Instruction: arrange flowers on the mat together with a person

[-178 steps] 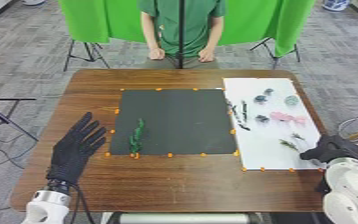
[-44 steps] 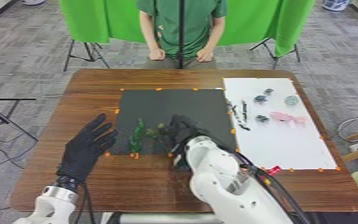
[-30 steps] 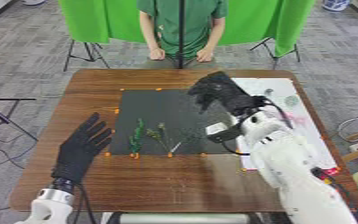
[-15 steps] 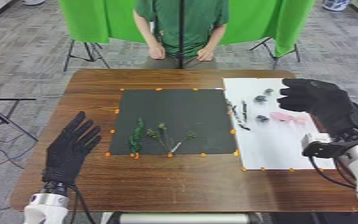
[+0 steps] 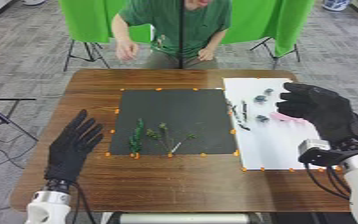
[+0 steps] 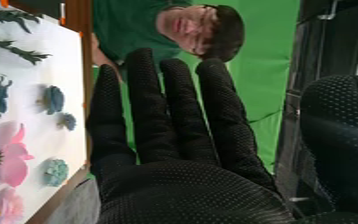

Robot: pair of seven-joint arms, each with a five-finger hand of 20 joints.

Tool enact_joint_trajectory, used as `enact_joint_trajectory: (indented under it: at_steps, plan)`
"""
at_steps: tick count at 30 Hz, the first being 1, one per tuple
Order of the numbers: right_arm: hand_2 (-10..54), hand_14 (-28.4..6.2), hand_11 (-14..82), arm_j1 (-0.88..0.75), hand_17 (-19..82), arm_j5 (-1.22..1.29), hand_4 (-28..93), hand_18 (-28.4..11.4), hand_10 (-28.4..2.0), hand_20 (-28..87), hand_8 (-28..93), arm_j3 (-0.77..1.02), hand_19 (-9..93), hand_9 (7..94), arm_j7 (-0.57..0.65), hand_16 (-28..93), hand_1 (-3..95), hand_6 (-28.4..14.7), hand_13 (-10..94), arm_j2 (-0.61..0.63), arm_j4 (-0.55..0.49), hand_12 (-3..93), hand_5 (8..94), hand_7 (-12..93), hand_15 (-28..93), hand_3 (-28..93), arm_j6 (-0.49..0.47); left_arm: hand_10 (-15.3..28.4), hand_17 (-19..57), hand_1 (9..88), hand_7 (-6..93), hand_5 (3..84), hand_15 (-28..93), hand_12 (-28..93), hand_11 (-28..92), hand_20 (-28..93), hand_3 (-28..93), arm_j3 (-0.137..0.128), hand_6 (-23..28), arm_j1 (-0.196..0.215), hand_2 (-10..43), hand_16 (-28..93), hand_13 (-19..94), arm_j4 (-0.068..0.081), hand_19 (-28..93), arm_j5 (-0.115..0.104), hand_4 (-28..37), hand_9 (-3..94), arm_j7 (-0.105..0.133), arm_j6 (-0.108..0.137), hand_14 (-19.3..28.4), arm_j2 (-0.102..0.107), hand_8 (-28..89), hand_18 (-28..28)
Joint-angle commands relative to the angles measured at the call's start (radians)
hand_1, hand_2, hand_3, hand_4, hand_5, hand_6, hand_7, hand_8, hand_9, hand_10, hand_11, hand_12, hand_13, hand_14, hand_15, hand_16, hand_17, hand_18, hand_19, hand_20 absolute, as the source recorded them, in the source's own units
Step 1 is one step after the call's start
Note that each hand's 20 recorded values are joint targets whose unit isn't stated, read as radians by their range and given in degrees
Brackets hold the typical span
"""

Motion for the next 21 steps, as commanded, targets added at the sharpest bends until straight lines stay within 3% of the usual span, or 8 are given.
enact_joint_trajectory:
  at_steps: [1,3,5,8,12,15,18,21]
  plan:
    - [7.5,-15.4,17.4,-0.008,11,0.005,-23,-23.1,-16.5,26,-9,0.005,50,45.7,-0.008,19,15.7,-6.5,40,-0.01,-0.001,22.3,47.6,18,31,86,0.01,11.4,-8.8,25.9,16.0,30.1,20,15,16,7,70,-0.003,1.8,0.016,-1.0,1,24,-0.001,42,0.01,-27.0,25.3,-0.017,0.01,13.6,0.003,-9,21.4]
    - [7.7,-15.4,17.6,-0.012,11,0.015,-23,-23.1,-16.5,26,-9,0.009,50,45.8,0.004,19,15.8,-6.5,40,-0.013,-0.001,22.3,47.7,18,31,86,-0.006,11.3,-8.8,25.9,16.0,30.1,20,15,16,7,70,-0.005,1.8,0.008,-1.0,2,24,0.003,42,0.003,-26.9,25.3,-0.019,-0.005,13.6,0.004,-9,21.4]
    - [7.8,-15.4,17.7,-0.01,11,0.011,-23,-23.0,-16.5,27,-9,0.003,50,45.9,0.007,19,15.9,-6.5,40,-0.008,0.001,22.3,47.7,18,31,86,-0.003,11.4,-8.8,25.9,16.1,30.1,21,15,16,7,70,-0.002,1.8,0.029,-0.9,2,24,-0.007,43,0.008,-27.0,25.3,-0.012,0.002,13.6,-0.006,-9,21.4]
    - [8.6,-15.3,18.0,-0.017,11,0.011,-23,-23.1,-16.5,27,-9,-0.012,50,46.1,0.005,19,16.1,-6.7,40,-0.013,0.0,22.3,47.5,18,31,86,0.016,11.3,-8.9,25.9,16.0,30.1,21,15,16,7,70,-0.002,1.8,0.039,-1.0,1,24,-0.001,43,-0.011,-26.9,25.3,-0.017,-0.008,13.5,-0.007,-9,21.4]
    - [9.3,-15.3,18.3,-0.029,11,0.01,-23,-23.0,-16.6,27,-9,-0.007,50,46.4,0.001,19,16.2,-6.9,40,-0.034,-0.004,22.3,47.5,18,31,86,0.011,11.3,-8.9,25.9,15.8,30.1,20,15,16,7,70,0.005,1.7,-0.003,-0.9,2,24,0.009,42,0.011,-26.8,25.3,-0.007,-0.033,13.6,-0.003,-9,21.4]
    - [9.1,-15.4,18.4,-0.013,11,-0.012,-23,-23.0,-16.6,27,-9,-0.028,50,46.4,0.03,19,16.2,-7.0,40,-0.044,-0.003,22.4,47.4,18,32,86,0.019,11.2,-8.8,25.9,15.7,30.0,20,15,16,7,70,-0.006,1.7,0.02,-0.9,2,24,-0.004,42,0.003,-26.7,25.2,-0.014,-0.022,13.5,0.0,-9,21.3]
    - [8.7,-15.4,18.5,0.004,11,-0.043,-24,-23.1,-16.6,27,-9,-0.059,50,46.4,0.038,19,15.8,-7.3,40,-0.07,0.011,22.5,46.9,17,32,85,0.005,11.2,-8.9,25.9,15.7,29.9,20,15,16,7,70,-0.002,1.7,0.042,-0.9,2,24,0.001,42,-0.019,-26.8,25.2,-0.014,0.001,13.6,-0.005,-9,21.3]
    - [8.6,-15.5,18.6,0.0,11,-0.043,-24,-23.1,-16.7,27,-9,-0.06,50,46.4,0.036,19,15.5,-7.3,40,-0.079,0.011,22.6,46.6,17,32,84,0.002,11.3,-8.9,26.0,15.5,30.1,20,15,16,7,70,0.001,1.8,0.024,-0.9,2,24,0.009,42,-0.014,-26.7,25.3,-0.029,-0.014,13.6,-0.01,-9,21.4]
